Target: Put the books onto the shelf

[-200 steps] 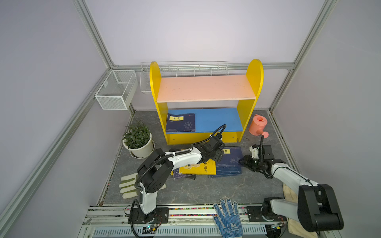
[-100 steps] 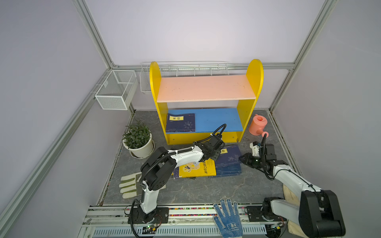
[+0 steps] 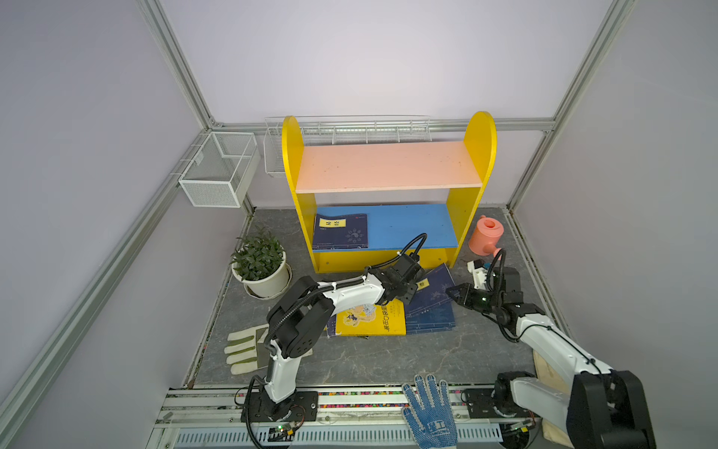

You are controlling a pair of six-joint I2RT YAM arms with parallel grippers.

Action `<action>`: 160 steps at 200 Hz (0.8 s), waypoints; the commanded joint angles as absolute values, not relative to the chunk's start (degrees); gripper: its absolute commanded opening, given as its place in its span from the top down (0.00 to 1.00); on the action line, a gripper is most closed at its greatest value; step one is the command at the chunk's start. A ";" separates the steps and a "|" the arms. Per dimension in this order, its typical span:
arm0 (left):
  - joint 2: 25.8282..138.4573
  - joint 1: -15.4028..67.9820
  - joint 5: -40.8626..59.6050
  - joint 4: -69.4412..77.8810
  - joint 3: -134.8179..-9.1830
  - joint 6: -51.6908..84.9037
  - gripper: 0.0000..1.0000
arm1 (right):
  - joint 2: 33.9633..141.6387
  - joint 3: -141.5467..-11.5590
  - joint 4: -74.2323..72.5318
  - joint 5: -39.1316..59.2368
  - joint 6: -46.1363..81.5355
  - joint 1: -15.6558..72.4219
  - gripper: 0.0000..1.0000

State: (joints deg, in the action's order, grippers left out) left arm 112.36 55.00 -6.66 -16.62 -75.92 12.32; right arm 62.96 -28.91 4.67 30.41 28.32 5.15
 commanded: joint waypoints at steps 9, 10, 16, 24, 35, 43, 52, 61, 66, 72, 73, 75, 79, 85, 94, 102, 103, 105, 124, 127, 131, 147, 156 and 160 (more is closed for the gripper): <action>107.58 55.64 -10.94 -15.00 -71.70 13.31 0.36 | 57.14 -30.14 9.98 22.19 26.53 5.71 0.94; 107.36 55.59 -11.23 -14.93 -71.62 13.38 0.35 | 57.14 -30.14 9.98 22.19 26.53 5.71 0.94; 105.83 55.55 -13.31 -14.53 -71.31 13.78 0.30 | 55.00 -30.82 11.80 19.79 26.23 5.71 0.94; 103.60 55.55 -17.07 -14.33 -71.11 15.01 0.23 | 52.44 -31.85 14.04 17.22 25.54 5.72 0.94; 100.64 55.55 -22.44 -13.71 -70.70 16.40 0.20 | 49.10 -33.58 16.77 14.60 24.55 5.76 0.94; 98.19 55.39 -25.09 -12.86 -70.16 16.72 0.19 | 46.97 -34.97 18.18 14.24 23.45 5.71 0.94; 95.55 55.08 -27.88 -12.27 -69.51 17.99 0.16 | 45.24 -36.55 19.28 14.88 22.71 5.71 0.94; 93.24 54.23 -30.05 -11.89 -68.58 20.27 0.14 | 44.14 -38.02 19.47 16.85 22.42 5.71 0.94; 91.98 53.51 -31.05 -12.09 -67.94 22.18 0.14 | 43.86 -38.76 19.20 18.32 22.63 5.84 0.94; 90.55 52.36 -31.81 -12.75 -67.17 24.92 0.14 | 43.69 -39.69 18.72 19.67 23.23 6.01 0.94; 90.32 52.15 -31.90 -12.88 -67.03 25.38 0.14 | 43.69 -39.80 18.54 19.86 23.35 6.08 0.94; 89.93 51.71 -32.17 -13.17 -66.68 26.41 0.14 | 43.70 -40.05 18.30 20.28 23.70 6.24 0.94; 88.97 50.79 -32.38 -13.89 -66.01 28.52 0.14 | 43.81 -40.55 17.66 20.99 24.35 6.55 0.94; 87.43 49.44 -32.56 -14.73 -64.71 31.61 0.14 | 44.06 -41.12 16.24 21.82 25.53 7.27 0.94; 85.06 47.55 -32.90 -15.59 -62.09 35.75 0.13 | 44.35 -41.60 13.19 22.08 27.79 8.71 0.94; 82.85 46.37 -34.25 -15.89 -59.27 39.50 0.13 | 44.87 -41.70 10.10 21.70 29.90 10.24 0.94; 82.65 46.17 -34.48 -15.94 -58.86 39.92 0.13 | 45.01 -41.74 9.14 21.47 30.57 10.62 0.94; 82.01 45.93 -34.88 -15.94 -58.18 40.65 0.13 | 45.29 -41.81 8.09 21.30 31.11 11.07 0.94; 76.20 43.18 -38.10 -20.08 -52.01 49.67 0.13 | 49.16 -42.97 0.00 18.21 36.04 16.77 0.94; 75.42 42.67 -38.52 -21.08 -51.22 51.20 0.13 | 50.00 -43.31 -1.25 17.81 36.71 17.51 0.94; 74.10 42.09 -38.80 -22.44 -50.21 52.95 0.13 | 51.34 -43.79 -2.87 17.25 37.49 18.65 0.94; 69.13 39.94 -40.80 -27.34 -46.79 58.21 0.13 | 56.86 -45.94 -8.79 14.92 39.84 22.98 0.94; 66.53 39.08 -41.81 -30.03 -45.37 60.39 0.13 | 60.16 -47.41 -12.10 14.04 41.28 25.26 0.94; 65.40 38.83 -42.30 -31.16 -44.82 61.29 0.13 | 61.74 -48.07 -13.95 13.95 41.84 26.16 0.94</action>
